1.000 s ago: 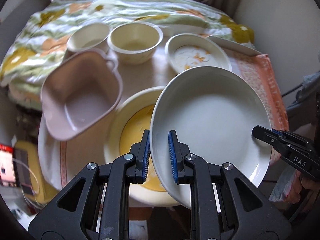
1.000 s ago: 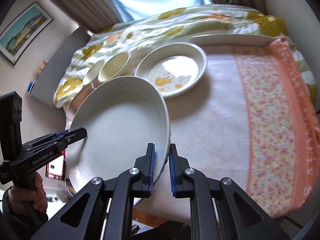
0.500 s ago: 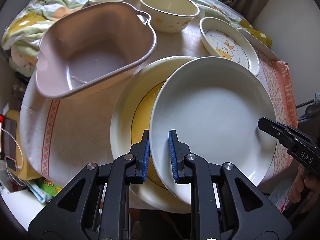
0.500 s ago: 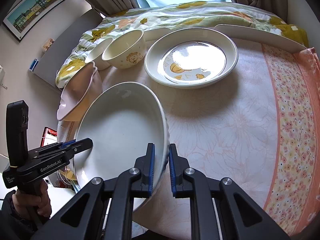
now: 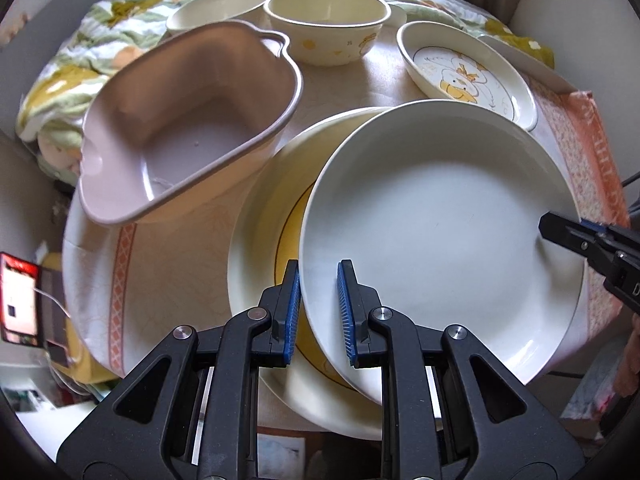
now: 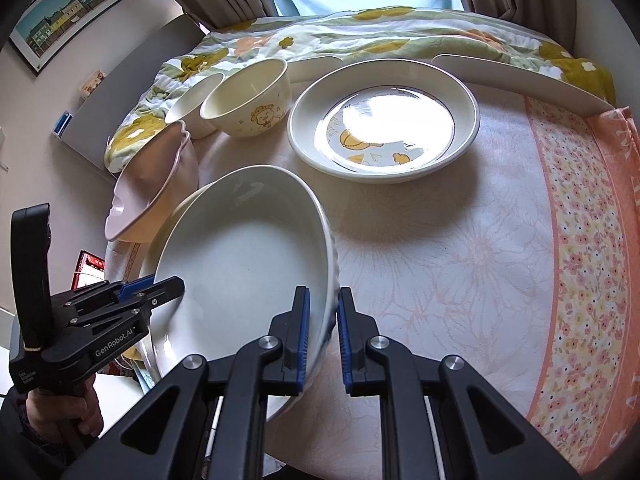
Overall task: Organize plates and bowls
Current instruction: 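Carry the white plate and lower it onto the yellow plate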
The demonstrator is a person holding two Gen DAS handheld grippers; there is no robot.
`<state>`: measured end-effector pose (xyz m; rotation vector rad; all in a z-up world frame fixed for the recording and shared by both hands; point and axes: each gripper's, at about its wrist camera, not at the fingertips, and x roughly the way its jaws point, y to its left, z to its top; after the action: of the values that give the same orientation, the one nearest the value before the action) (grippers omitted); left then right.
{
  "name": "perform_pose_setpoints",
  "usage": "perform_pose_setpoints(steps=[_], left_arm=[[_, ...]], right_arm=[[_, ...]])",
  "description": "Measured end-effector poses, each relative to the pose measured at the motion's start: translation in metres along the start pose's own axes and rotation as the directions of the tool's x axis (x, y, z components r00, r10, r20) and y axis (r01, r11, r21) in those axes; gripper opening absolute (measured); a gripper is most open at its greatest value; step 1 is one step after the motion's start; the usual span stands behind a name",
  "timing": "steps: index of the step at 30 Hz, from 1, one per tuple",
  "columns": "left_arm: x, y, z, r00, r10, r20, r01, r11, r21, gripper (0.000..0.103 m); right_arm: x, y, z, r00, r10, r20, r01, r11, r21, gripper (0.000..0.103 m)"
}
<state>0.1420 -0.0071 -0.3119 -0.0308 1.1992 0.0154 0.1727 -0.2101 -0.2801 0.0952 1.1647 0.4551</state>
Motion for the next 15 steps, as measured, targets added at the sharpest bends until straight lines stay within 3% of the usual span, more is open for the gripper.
perform_pose_setpoints(steps=[8,15], left_arm=[[-0.004,-0.016,0.001,0.986,0.157,0.047,-0.161,0.980,0.112,0.016],[-0.006,-0.020,-0.001,0.976,0.206,0.069,-0.214,0.967,0.139,0.016]], right_arm=[[0.002,0.008,-0.004,0.999,-0.044,0.022,0.045,0.998,-0.047,0.012],[0.006,0.015,-0.009,0.996,-0.078,0.032,0.080,0.994,-0.074,0.012]])
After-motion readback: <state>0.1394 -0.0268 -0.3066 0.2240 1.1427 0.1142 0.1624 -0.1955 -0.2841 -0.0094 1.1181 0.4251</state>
